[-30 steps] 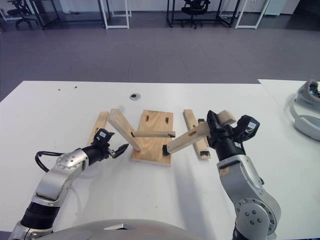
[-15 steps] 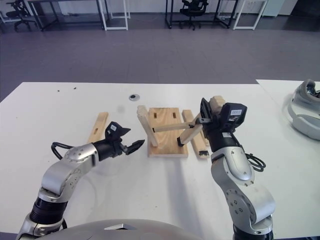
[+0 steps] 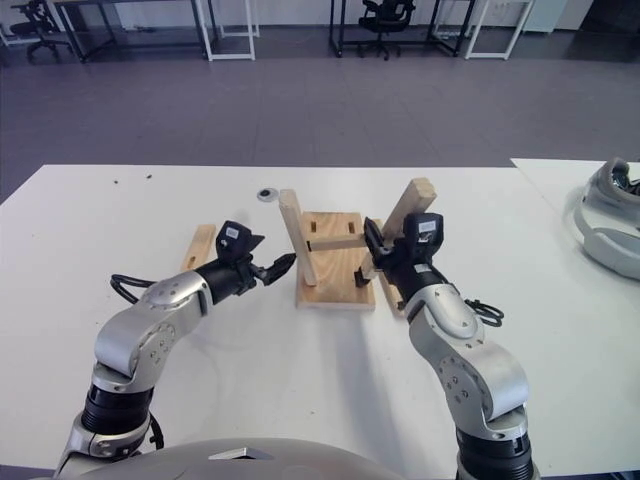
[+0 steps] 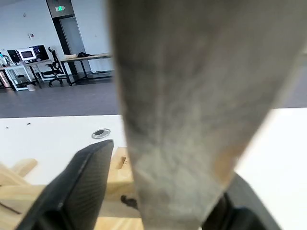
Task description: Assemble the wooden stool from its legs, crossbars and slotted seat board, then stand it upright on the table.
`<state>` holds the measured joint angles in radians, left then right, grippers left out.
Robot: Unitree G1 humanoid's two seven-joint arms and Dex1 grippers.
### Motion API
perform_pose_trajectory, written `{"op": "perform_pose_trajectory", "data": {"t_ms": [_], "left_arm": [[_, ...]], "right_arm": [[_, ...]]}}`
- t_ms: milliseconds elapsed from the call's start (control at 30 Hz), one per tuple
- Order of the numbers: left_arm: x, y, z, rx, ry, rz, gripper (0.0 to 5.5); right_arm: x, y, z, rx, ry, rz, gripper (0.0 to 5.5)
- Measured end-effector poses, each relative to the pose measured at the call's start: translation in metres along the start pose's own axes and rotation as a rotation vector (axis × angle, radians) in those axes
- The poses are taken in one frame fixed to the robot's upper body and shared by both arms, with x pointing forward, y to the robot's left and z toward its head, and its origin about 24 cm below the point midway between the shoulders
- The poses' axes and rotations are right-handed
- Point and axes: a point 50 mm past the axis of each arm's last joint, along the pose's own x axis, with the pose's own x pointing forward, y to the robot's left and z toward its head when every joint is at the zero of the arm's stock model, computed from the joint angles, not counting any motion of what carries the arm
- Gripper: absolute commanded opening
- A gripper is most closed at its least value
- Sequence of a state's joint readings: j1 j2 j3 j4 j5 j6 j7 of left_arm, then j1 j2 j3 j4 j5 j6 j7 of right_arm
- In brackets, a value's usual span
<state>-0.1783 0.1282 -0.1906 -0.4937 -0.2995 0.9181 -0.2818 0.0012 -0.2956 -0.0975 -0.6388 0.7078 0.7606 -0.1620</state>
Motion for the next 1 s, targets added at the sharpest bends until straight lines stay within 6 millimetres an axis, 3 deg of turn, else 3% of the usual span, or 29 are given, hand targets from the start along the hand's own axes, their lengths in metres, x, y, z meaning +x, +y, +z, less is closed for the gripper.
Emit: {"op": "perform_pose_trajectory", "data": {"t_ms": [133,500,867,1000], "left_arm": [[0.000,-0.005,0.002,0.009,-0.010,-0.008,4.29],[-0.004,-0.012,0.007,0.034,-0.037,-0.036,4.29],[-0.008,-0.011,0.001,0.021,-0.031,-0.026,4.29],[-0.007,-0.013,0.001,0.021,-0.035,-0.029,4.29]], "right_arm": [[0.003,-0.001,0.004,0.046,0.024,0.025,4.04],[-0.003,-0.006,0.010,-0.069,0.000,0.033,4.04],[-0.015,-0.011,0.022,0.061,-0.021,0.163,4.04],[-0.011,-0.021,0.015,0.135,0.051,0.144,4.04]]}}
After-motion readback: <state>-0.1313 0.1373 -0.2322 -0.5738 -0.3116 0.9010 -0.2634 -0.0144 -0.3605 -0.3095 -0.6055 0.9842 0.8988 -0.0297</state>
